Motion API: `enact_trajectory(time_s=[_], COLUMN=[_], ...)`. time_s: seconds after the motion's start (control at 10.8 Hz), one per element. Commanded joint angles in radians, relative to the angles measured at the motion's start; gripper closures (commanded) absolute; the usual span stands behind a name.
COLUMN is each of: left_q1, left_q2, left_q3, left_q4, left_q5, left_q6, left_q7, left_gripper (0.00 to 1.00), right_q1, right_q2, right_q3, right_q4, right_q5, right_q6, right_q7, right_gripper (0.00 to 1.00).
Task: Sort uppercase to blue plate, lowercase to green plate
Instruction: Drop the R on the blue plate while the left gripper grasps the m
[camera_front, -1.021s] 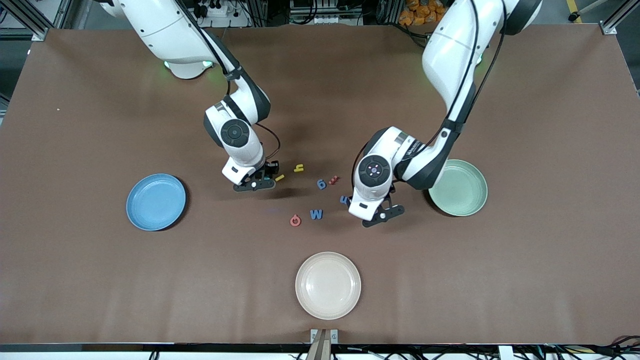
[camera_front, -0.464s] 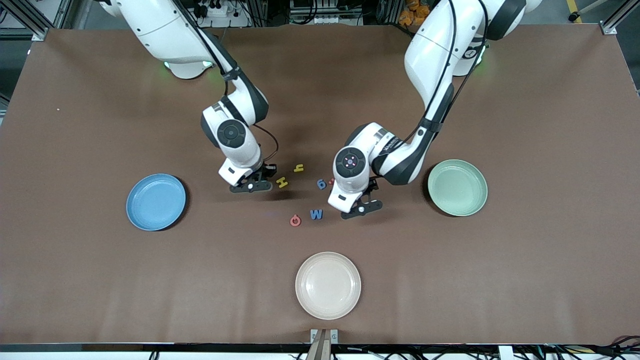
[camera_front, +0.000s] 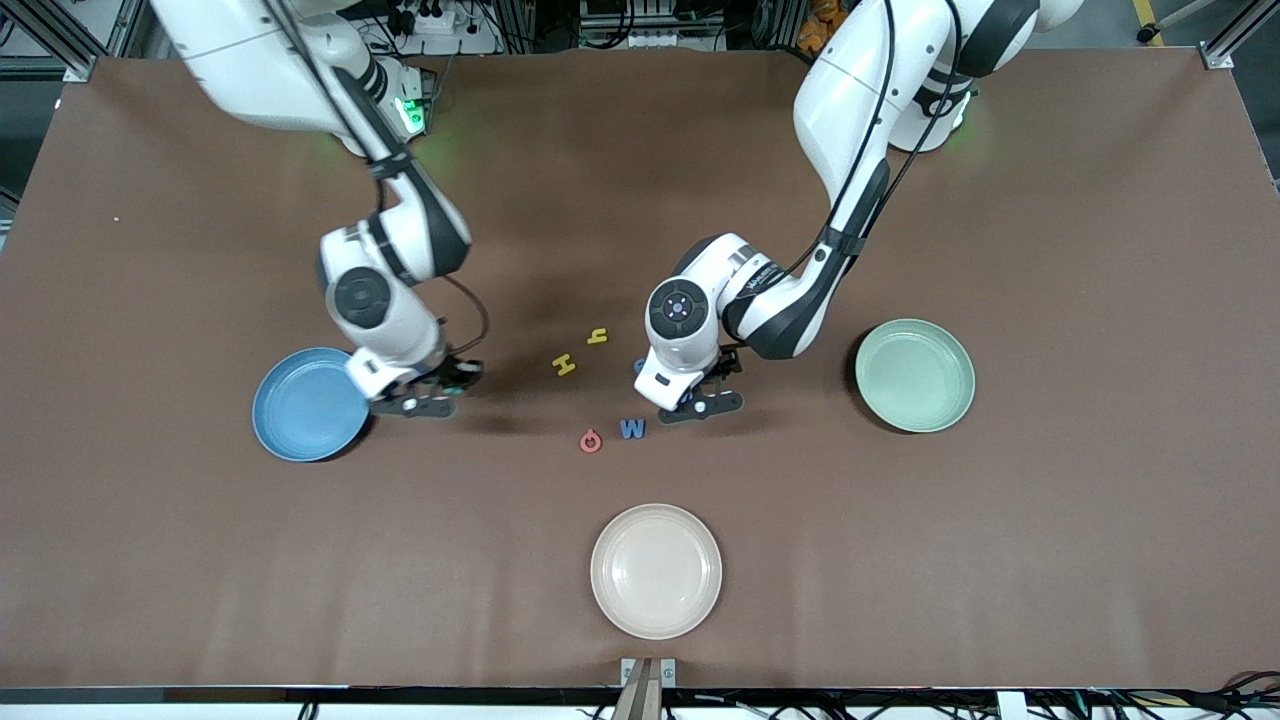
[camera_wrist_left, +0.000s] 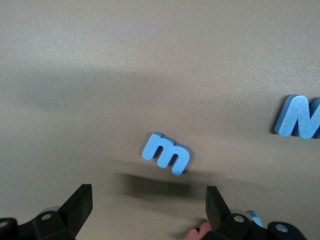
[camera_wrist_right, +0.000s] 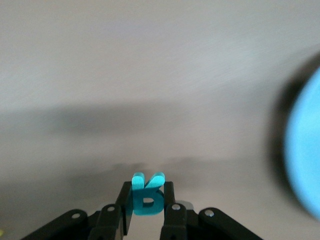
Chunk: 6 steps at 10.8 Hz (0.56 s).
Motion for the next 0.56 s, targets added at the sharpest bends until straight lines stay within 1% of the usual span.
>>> enact_trajectory(time_s=[0.0, 0.19, 0.46], left_q1=[0.011, 0.021, 0.008], left_q2=[-0.001, 0.006, 0.035], left_q3=[0.016, 0.027, 0.029], left_q4=[0.006, 0.006, 0.009], left_q5=[0.022, 0.022, 0.022], left_q6=[0.029, 0.074, 0.129], left_q7=[0.088, 0.093, 0.084], left_gripper=[0.0, 0.0, 0.0], right_q1=[-0.097, -0.164, -0.249], right_q2=[-0.028, -0.031, -0.071], right_q3=[0.005, -0.004, -0.004], right_q4=[0.001, -0.002, -0.002], right_q5=[-0.064, -0.095, -0.093], right_q6=[-0.051, -0.08, -0.185], right_q7=[-0.05, -0.105, -0.208], right_gripper=[1.0, 1.0, 1.0])
